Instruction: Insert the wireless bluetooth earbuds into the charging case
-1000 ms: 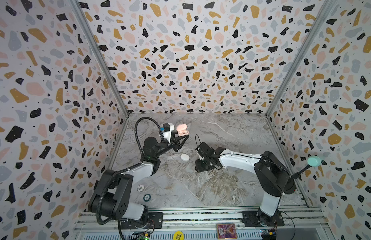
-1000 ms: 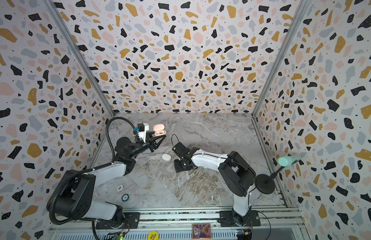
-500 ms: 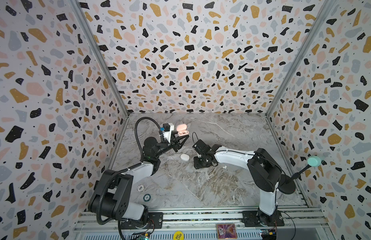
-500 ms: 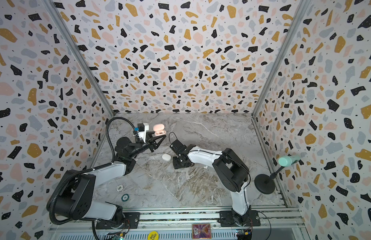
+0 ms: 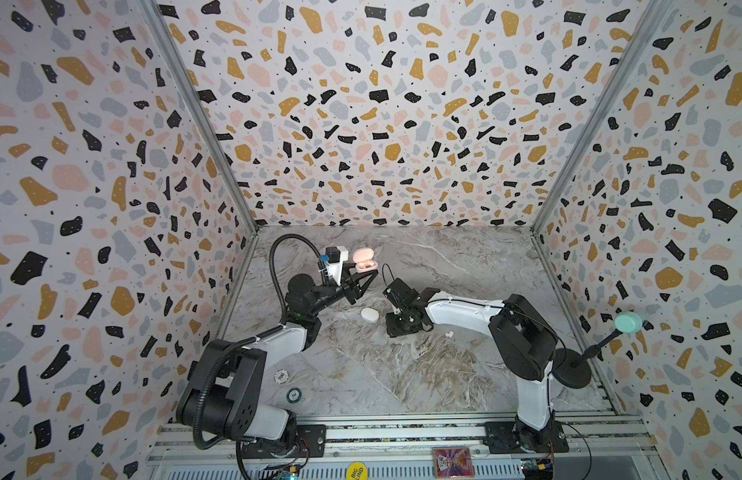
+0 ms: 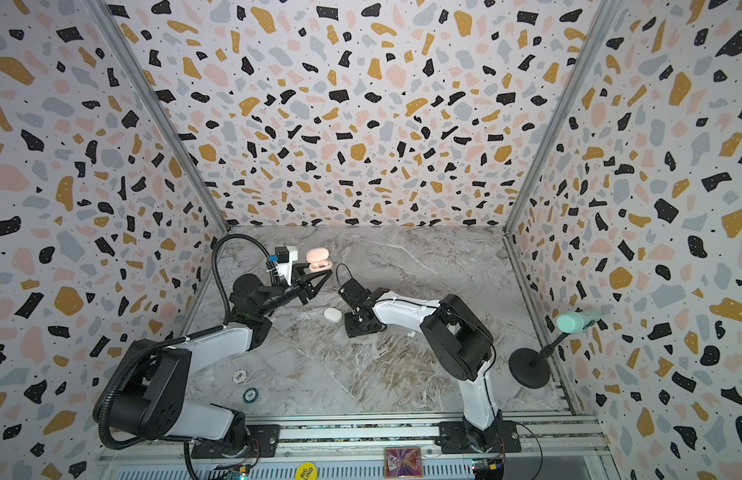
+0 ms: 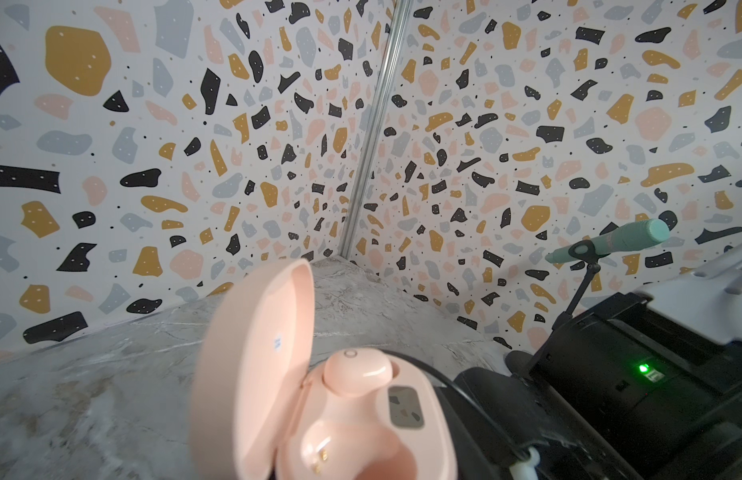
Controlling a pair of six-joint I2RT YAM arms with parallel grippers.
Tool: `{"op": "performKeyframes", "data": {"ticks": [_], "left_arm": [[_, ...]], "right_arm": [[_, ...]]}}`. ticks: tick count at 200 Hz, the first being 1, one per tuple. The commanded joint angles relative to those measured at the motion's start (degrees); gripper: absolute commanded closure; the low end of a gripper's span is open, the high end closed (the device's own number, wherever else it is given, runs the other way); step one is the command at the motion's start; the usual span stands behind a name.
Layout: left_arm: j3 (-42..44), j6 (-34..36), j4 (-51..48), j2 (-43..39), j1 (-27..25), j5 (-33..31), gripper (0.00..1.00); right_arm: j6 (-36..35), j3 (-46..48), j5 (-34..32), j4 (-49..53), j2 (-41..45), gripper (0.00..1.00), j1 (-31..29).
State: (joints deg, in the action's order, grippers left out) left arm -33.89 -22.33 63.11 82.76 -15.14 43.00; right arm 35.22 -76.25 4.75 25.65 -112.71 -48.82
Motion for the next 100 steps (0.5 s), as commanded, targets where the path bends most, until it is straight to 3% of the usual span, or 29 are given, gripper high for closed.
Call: {"op": "performKeyframes", "data": {"ticks": [1,100], "left_arm": [[-0.5,-0.3,3.7,-0.6,0.2,0.8,0.57],[-0.4,-0.5,3.8,-0.5,0.3,0.7,0.57]], "right_arm": [[-1.3,-1.2,1.3,-0.7,0.8,0.53,-0.2],[-2.1,-0.4,6.5,-4.9,4.5,0.53,-3.1]]}}
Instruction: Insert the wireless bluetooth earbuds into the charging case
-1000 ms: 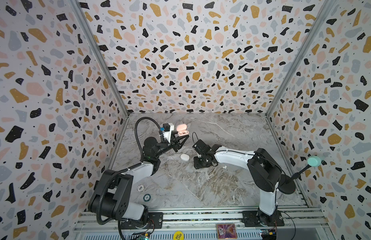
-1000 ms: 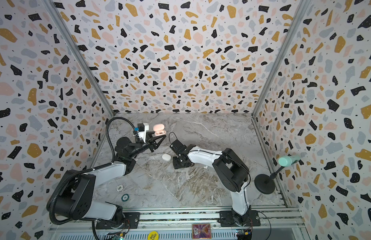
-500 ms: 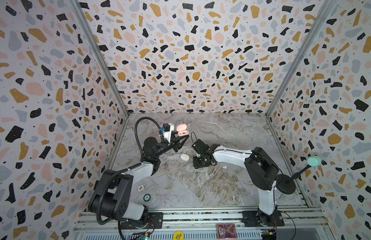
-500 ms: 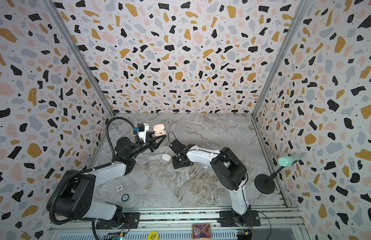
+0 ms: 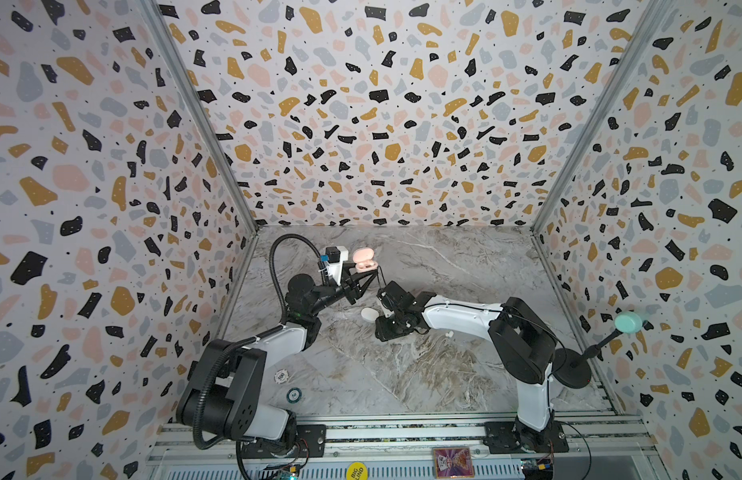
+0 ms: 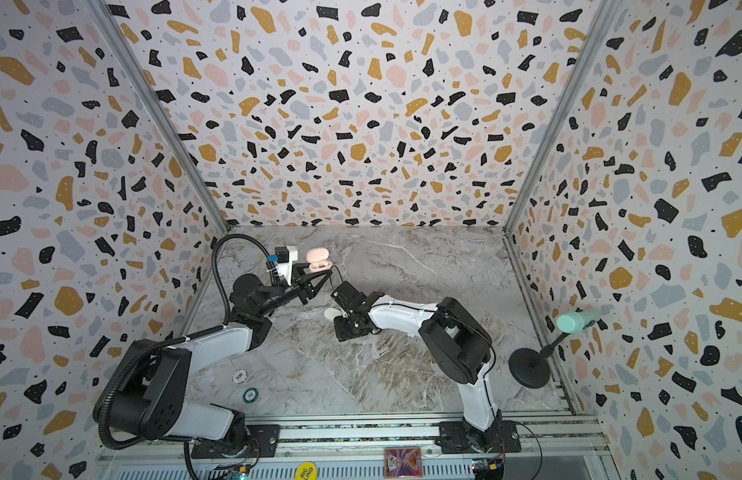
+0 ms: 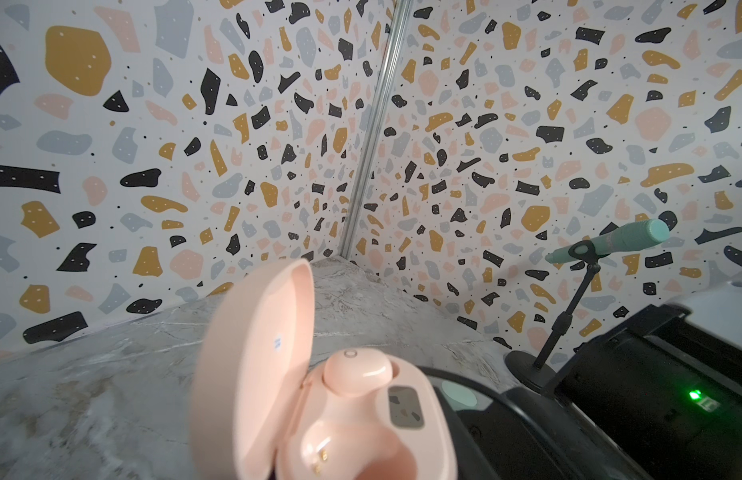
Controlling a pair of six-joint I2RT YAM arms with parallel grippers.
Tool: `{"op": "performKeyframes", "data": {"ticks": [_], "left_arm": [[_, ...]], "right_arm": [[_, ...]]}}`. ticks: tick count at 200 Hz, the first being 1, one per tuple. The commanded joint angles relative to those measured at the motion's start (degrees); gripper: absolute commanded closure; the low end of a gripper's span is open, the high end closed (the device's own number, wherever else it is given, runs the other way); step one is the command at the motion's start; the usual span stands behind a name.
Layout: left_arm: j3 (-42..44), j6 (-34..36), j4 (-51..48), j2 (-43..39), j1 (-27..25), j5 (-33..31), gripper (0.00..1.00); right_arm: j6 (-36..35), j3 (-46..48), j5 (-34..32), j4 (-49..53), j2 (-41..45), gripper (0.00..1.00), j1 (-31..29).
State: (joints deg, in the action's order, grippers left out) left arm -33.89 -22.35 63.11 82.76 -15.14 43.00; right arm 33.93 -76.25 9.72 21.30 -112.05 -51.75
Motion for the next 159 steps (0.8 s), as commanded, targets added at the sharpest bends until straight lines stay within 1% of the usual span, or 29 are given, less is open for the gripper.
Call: {"op": "performKeyframes", "data": {"ticks": [1,20,46,59,84,113,159], "left_arm": [[-0.4,-0.4,3.8,-0.6,0.3,0.7,0.57],[-0.4,-0.4,3.8,-0.4,0.3,0.6,0.57],[-0.4,-0.5,3.8,-0.6,0.2,0.7,0.57],[-0.3,-0.5,3.8,-0.6,0.3,0.6,0.57],[-0.3,-0.5,3.7,-0.6,0.3,0.5,0.57],[-0.4,-0.5,3.6,-0.6,0.3,0.6,0.57],[-0.5,-0.5,3.7,-0.5,0.2,0.5,0.57]], "right_arm": [[-0.8,-0.4,1.6,-0.5,3.8,0.53,-0.2],[-0.9,-0.3,1.7,-0.5,4.2,0.53,-0.2],[-0.3,-1.5,-3.3,2.7,3.9,0.53,-0.2],[0.4,-2.1,-4.5,3.9,3.8,0.53,0.0],[0.9,-2.5,-4.7,3.5,3.1,0.53,-0.2],[0.9,-1.8,-6.6,2.0,3.1,0.54,-0.1],[0.6,-1.4,-5.6,-0.1,2.7,0.54,2.2]]}}
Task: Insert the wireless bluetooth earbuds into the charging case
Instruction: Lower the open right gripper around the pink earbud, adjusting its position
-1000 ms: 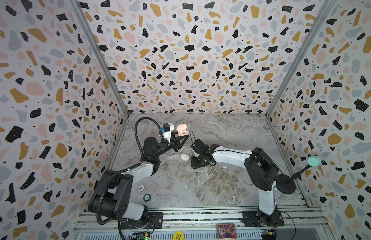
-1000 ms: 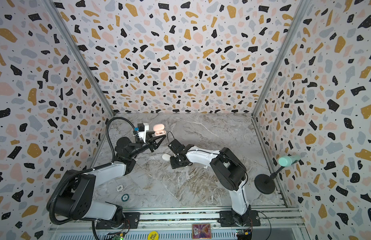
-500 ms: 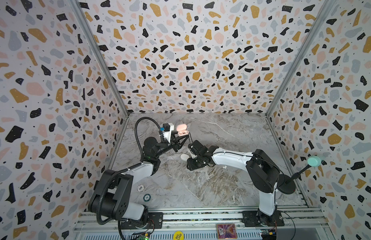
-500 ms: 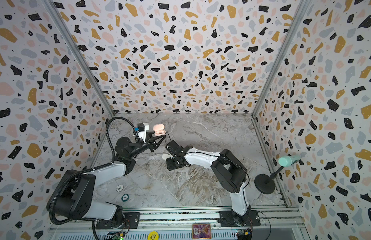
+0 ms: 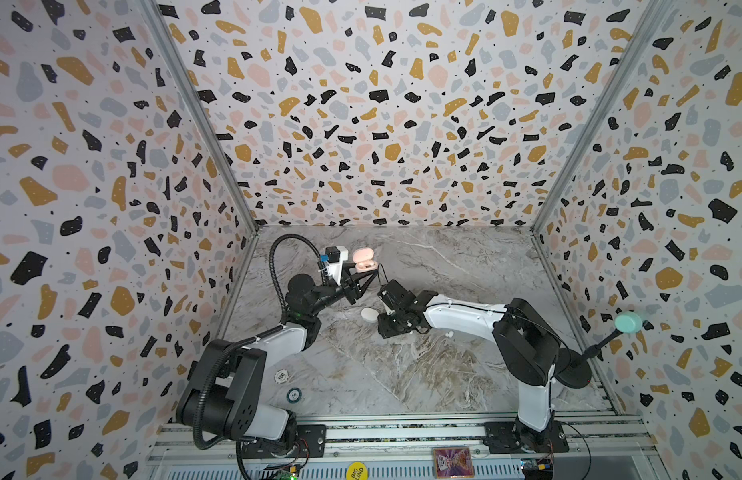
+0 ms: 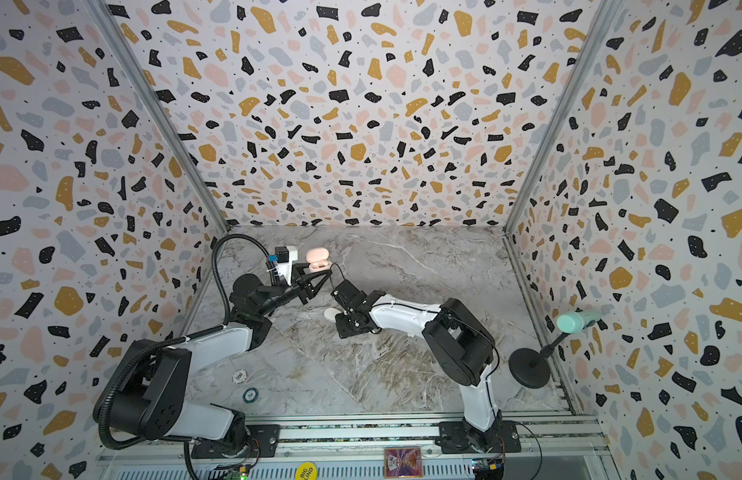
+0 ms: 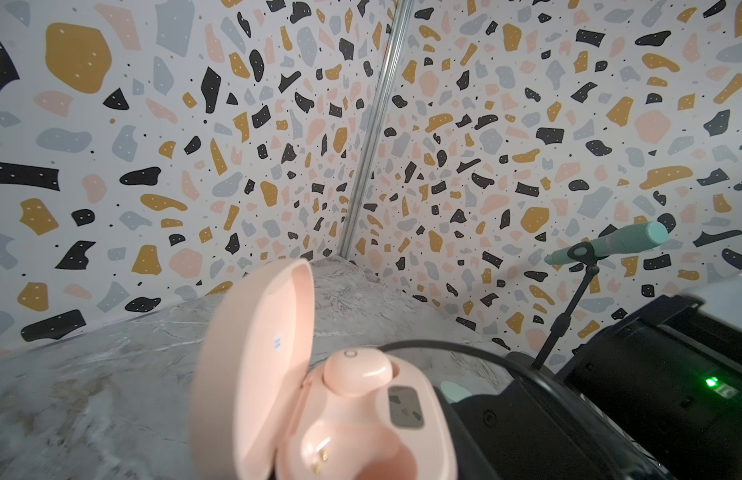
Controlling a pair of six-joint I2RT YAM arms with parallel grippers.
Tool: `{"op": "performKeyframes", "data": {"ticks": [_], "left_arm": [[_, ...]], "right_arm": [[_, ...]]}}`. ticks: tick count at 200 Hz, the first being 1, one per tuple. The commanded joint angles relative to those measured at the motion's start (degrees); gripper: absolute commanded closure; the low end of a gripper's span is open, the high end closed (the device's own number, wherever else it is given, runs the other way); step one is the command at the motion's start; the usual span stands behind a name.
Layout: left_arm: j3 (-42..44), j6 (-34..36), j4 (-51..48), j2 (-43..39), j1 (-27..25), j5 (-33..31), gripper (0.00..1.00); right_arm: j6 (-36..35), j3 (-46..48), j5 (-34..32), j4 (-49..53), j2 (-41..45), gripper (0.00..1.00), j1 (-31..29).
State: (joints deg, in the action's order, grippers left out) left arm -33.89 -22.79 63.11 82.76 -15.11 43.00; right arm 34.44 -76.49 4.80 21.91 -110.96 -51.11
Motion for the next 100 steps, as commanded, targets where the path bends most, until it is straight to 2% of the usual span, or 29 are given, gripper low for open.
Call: {"op": "performKeyframes", "data": {"ticks": [1,50,77,100], "left_arm": [[-0.5,-0.1,3.7,-0.5,0.2,0.5,0.57],[-0.3,-0.3,3.8,-0.4,0.3,0.5,0.57],[-0.5,-0.2,3.9,-0.4,0.2,0.5,0.57],[-0.5,-0.3,3.8,-0.4,0.2,0.5,0.57]], "right_arm": [[0.0,-1.2,-0.7,-0.7,1.7,0.54,1.6],[-1.7,-4.1,-4.5,1.7,-0.6,0.58,3.3],[-2.5,-5.1,-4.0,1.5,-1.8,0.67,3.6],[-3.3,-6.7,-2.8,1.8,-3.2,0.69,3.4]]}}
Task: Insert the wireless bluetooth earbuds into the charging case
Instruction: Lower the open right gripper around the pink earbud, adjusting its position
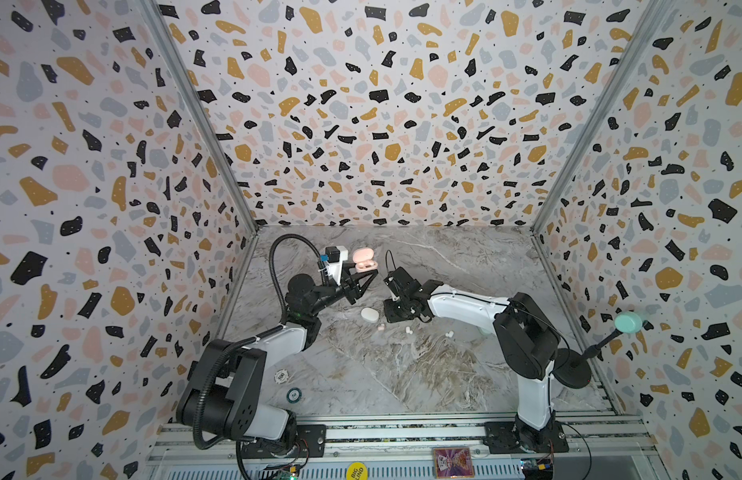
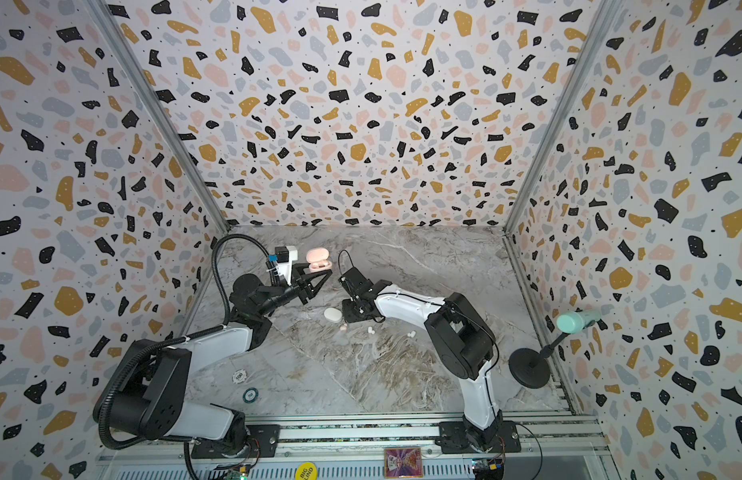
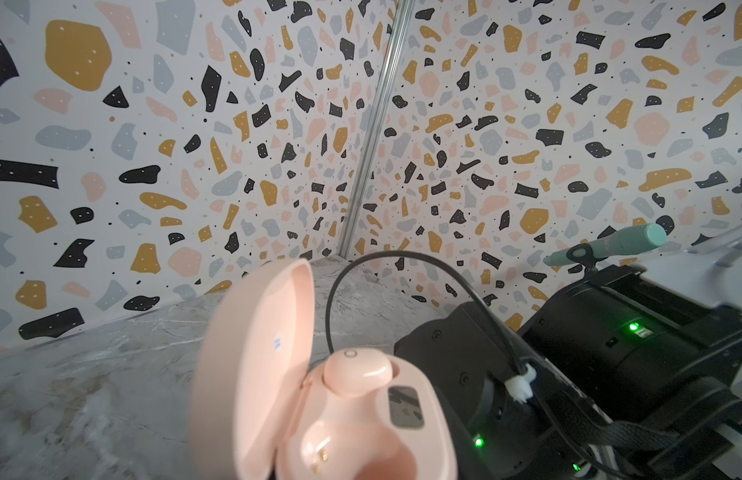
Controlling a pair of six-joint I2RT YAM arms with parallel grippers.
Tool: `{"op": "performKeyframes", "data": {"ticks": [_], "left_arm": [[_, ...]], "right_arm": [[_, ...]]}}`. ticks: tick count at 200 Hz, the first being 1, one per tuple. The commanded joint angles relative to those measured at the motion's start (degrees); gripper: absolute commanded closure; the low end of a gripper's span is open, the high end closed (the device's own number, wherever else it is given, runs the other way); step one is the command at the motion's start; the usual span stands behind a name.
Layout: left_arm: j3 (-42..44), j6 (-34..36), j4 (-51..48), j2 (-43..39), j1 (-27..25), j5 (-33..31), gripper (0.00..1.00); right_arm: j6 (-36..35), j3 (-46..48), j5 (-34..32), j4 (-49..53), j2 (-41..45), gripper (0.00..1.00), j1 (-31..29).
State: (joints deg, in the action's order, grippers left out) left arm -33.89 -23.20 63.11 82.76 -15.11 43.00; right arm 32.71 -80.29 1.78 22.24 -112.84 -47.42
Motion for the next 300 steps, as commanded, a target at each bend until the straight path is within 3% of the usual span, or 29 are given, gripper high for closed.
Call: {"op": "performKeyframes", "data": {"ticks": [1,149,300], "left_arm": [[-0.5,0.1,3.8,-0.4,0.2,0.5,0.57],[-0.5,0.2,3.8,-0.4,0.2,0.5,0.57],[-0.3,0.2,3.7,-0.6,0.2,0.5,0.57]], "right_arm": [[-1.6,-2.9,0.2,1.6,-1.4,0.69,-0.3],[-3.7,-10.1,-2.2,6.5,-8.3,0.70,-2.0],[-3.7,-9.4,-3.1,9.4,-8.6,0.70,-3.0]]}}
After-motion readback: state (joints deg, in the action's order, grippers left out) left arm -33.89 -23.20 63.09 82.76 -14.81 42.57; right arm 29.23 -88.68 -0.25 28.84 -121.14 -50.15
